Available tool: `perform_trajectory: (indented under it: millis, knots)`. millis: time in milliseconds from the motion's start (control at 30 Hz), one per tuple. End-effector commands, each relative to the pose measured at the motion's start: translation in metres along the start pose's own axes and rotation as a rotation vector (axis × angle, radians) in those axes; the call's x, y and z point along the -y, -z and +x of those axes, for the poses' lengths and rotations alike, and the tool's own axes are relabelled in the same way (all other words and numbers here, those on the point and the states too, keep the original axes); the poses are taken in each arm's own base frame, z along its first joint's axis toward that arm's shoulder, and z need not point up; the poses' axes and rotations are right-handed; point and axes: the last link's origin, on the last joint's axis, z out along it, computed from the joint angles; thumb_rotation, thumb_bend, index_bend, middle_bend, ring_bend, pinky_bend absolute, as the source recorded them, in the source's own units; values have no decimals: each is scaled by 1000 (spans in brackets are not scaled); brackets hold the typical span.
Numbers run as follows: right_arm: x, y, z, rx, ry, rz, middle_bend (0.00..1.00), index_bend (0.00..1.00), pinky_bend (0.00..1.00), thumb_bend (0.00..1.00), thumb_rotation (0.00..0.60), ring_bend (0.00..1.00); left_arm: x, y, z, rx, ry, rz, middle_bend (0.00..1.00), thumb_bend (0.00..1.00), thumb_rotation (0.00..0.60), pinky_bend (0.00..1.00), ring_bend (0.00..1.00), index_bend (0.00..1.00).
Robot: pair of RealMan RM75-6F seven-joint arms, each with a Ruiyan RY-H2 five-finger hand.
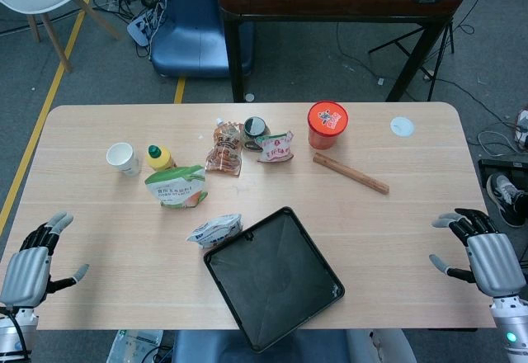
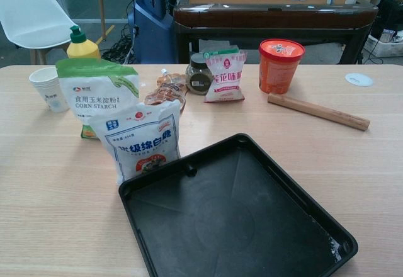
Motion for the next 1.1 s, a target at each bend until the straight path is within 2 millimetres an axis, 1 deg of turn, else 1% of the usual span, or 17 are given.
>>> perform_trajectory:
  millis: [33, 233, 433, 567, 633, 800, 933, 1100]
  knots:
    - [0, 0, 0, -2, -1, -1, 325, 360, 174, 192, 600, 194, 0, 0, -1, 6, 6, 0, 105, 189, 600, 112, 110, 141]
    - [0, 1, 6, -30, 3, 3, 325, 360, 175, 191, 600, 195, -2, -3, -4, 17, 7, -15, 105, 189, 600, 112, 110, 142]
    - [-1, -5, 24, -86, 39, 2, 325, 360, 174, 191, 600, 195, -3, -14, -11, 60, 43, -48, 104, 189, 600, 112, 110, 143]
    - [1, -9, 36, -117, 57, -5, 325, 360, 174, 192, 600, 195, -5, -26, -22, 137, 109, -73, 104, 190, 600, 112, 110, 143]
    - [3, -9, 39, -129, 56, -6, 325, 360, 175, 191, 600, 195, -8, -31, -26, 168, 140, -90, 104, 189, 600, 112, 110, 140]
    - [2, -5, 41, -133, 57, -21, 325, 360, 175, 191, 600, 195, -16, -44, -42, 256, 224, -124, 104, 188, 600, 112, 110, 116]
    - [0, -2, 44, -142, 59, -28, 325, 360, 175, 192, 600, 195, -25, -53, -54, 305, 239, -161, 104, 187, 600, 112, 110, 95]
    - [-2, 1, 43, -136, 57, -40, 325, 361, 175, 192, 600, 195, -40, -66, -75, 347, 296, -199, 104, 173, 600, 112, 109, 72]
